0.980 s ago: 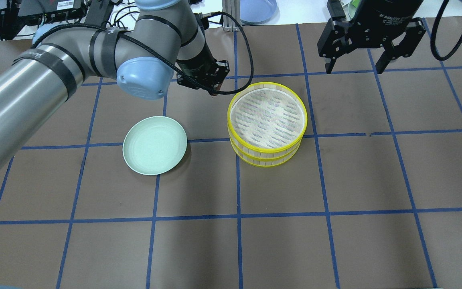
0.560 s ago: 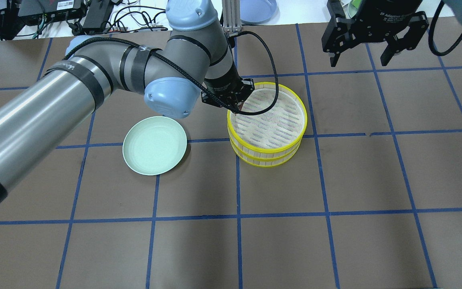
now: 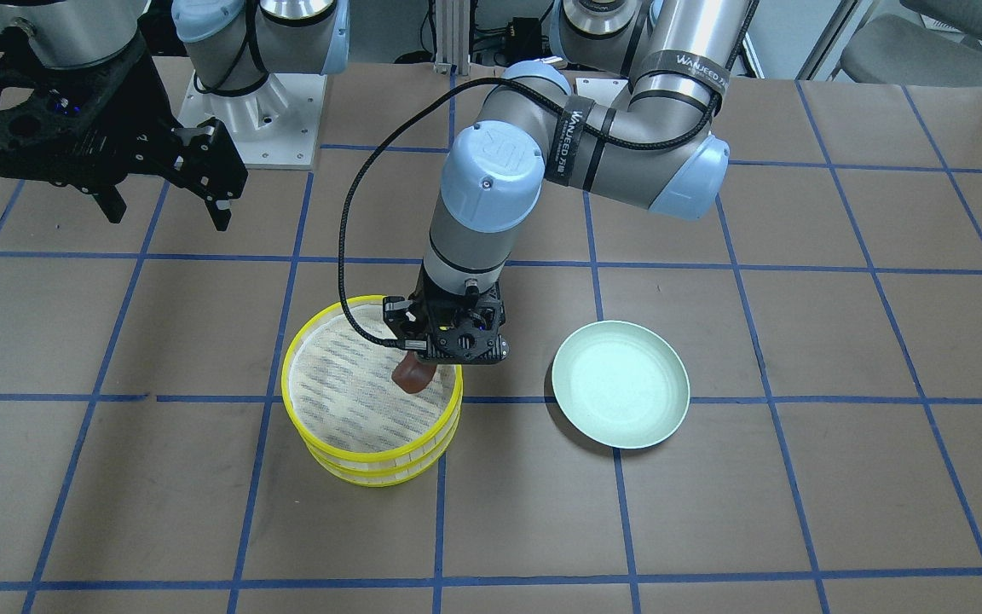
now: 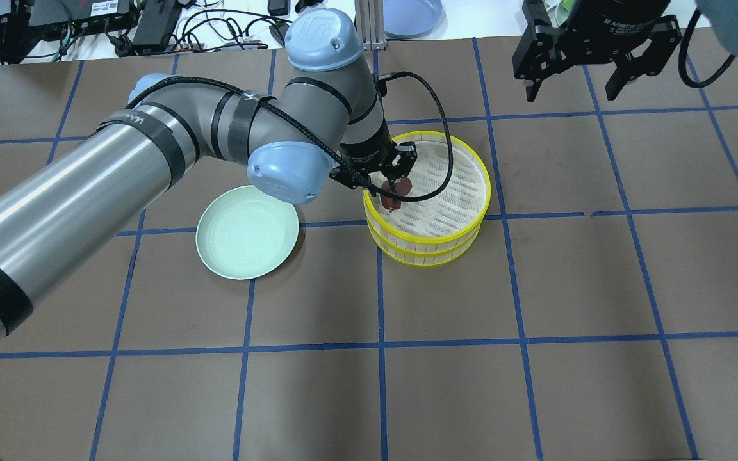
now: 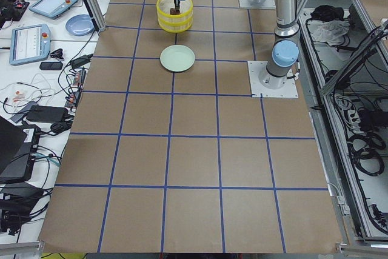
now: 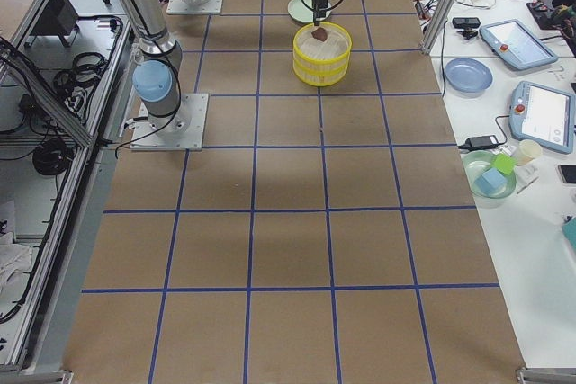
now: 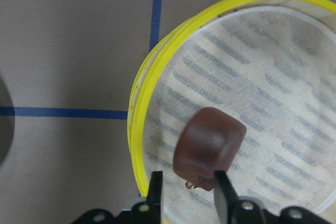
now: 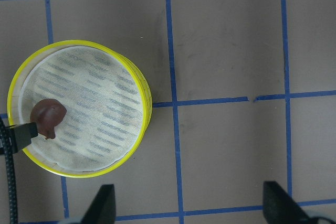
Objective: Place buns in different layers of steamer
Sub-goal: 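Lower the brown bun into the top tier and open the left gripper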
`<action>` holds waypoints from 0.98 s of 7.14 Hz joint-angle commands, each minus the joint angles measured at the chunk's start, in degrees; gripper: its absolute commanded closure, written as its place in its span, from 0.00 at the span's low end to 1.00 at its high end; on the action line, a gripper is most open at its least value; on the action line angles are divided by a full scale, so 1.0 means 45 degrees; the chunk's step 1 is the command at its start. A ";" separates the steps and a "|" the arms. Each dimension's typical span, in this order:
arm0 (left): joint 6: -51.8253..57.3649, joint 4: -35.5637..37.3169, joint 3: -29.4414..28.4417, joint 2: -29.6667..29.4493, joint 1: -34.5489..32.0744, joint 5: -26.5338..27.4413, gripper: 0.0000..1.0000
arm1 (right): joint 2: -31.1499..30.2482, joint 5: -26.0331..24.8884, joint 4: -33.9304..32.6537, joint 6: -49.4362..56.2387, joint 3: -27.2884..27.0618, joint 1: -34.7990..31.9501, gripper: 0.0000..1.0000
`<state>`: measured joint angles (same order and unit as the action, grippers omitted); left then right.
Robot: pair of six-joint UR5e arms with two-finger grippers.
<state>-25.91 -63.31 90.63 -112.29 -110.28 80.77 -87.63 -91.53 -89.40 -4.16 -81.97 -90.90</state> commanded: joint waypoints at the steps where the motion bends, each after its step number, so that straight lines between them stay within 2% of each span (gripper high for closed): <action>1: 0.0036 0.0007 0.0231 0.0050 -0.0004 0.0059 0.00 | 0.0020 -0.0011 -0.0035 -0.0033 -0.0006 0.0006 0.00; 5: 0.0562 0.0007 0.0252 0.0382 0.0151 0.0137 0.00 | 0.0020 0.0008 -0.0035 -0.0033 -0.0006 0.0006 0.00; 7: 0.1222 -0.0109 0.0173 0.0829 0.1064 0.0079 0.00 | 0.0020 0.0008 -0.0035 -0.0033 -0.0006 0.0006 0.00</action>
<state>-22.36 -63.42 91.48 -109.81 -107.98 81.30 -87.54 -91.54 -89.56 -4.31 -82.00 -90.88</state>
